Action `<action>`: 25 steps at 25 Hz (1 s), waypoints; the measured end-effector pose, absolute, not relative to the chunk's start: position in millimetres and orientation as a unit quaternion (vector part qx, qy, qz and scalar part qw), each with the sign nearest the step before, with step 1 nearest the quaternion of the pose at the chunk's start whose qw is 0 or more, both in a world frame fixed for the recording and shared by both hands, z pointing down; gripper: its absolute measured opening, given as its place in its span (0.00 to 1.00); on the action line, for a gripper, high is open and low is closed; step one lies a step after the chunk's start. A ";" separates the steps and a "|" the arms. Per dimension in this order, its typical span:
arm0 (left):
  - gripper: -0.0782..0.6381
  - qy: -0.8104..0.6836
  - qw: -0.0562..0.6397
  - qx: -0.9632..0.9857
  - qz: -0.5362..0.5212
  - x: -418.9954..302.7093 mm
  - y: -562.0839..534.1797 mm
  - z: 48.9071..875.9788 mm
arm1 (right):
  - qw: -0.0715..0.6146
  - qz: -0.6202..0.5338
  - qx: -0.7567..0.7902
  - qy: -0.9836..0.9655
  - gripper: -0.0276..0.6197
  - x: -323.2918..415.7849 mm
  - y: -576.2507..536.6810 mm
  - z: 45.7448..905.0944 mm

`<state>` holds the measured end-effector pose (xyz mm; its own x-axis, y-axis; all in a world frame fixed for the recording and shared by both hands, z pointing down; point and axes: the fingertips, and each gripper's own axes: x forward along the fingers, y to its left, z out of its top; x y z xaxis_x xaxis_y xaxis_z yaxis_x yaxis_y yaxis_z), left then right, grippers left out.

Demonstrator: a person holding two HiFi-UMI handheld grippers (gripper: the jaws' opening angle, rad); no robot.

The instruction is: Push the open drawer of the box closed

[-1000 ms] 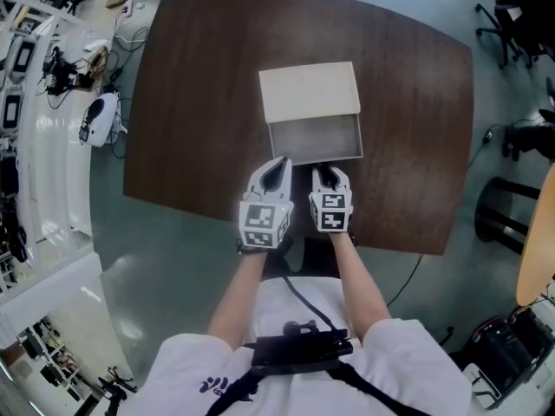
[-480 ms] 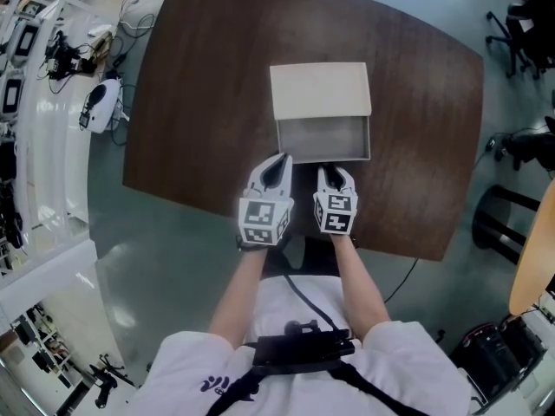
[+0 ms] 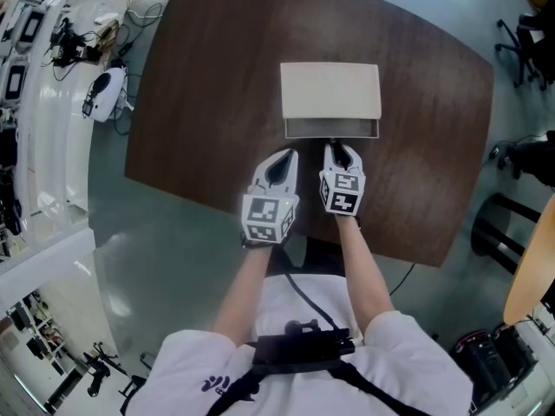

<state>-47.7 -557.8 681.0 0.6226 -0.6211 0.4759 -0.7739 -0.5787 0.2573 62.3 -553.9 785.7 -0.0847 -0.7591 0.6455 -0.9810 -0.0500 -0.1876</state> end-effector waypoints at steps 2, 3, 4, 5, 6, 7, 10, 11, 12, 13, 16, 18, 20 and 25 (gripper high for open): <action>0.12 -0.399 0.225 0.873 0.169 -45.1 -559.7 680.5 | 0.174 0.312 0.654 -0.667 0.16 64.5 -566.1 785.3; 0.12 -0.400 0.227 0.872 0.168 -44.9 -560.6 680.1 | 0.173 0.311 0.655 -0.667 0.16 65.5 -572.0 784.9; 0.12 -0.401 0.230 0.871 0.166 -45.3 -561.5 679.6 | 0.173 0.309 0.655 -0.667 0.16 66.4 -577.5 784.7; 0.12 -0.403 0.231 0.870 0.164 -45.7 -562.0 679.3 | 0.174 0.308 0.655 -0.668 0.16 67.2 -582.6 784.7; 0.12 -0.403 0.231 0.870 0.164 -46.4 -562.3 679.3 | 0.174 0.306 0.655 -0.669 0.16 67.7 -587.5 784.8; 0.12 -0.403 0.230 0.870 0.165 -47.4 -562.3 679.5 | 0.175 0.305 0.654 -0.670 0.16 67.7 -592.2 785.0; 0.12 -0.404 0.228 0.870 0.164 -50.8 -563.2 677.3 | 0.176 0.304 0.654 -0.670 0.16 67.0 -603.4 785.0; 0.12 -0.405 0.228 0.870 0.164 -52.3 -563.5 676.6 | 0.177 0.303 0.654 -0.670 0.16 66.4 -605.0 785.3; 0.12 -0.406 0.228 0.870 0.163 -54.2 -563.5 676.2 | 0.178 0.301 0.654 -0.671 0.16 65.3 -605.5 785.7; 0.12 -0.406 0.228 0.870 0.163 -56.4 -563.0 675.9 | 0.179 0.300 0.653 -0.672 0.16 63.8 -605.5 786.3; 0.12 -0.404 0.225 0.872 0.162 -62.7 -558.8 673.8 | 0.183 0.303 0.646 -0.676 0.16 58.5 -604.3 787.6; 0.12 -0.401 0.221 0.874 0.161 -65.7 -555.0 669.7 | 0.184 0.309 0.644 -0.675 0.16 56.9 -600.8 784.9; 0.12 -0.398 0.218 0.877 0.159 -69.2 -552.1 663.9 | 0.175 0.313 0.651 -0.669 0.16 58.0 -593.9 778.5; 0.12 -0.388 0.206 0.886 0.148 -80.4 -544.0 648.2 | 0.137 0.314 0.671 -0.657 0.16 56.5 -559.4 753.2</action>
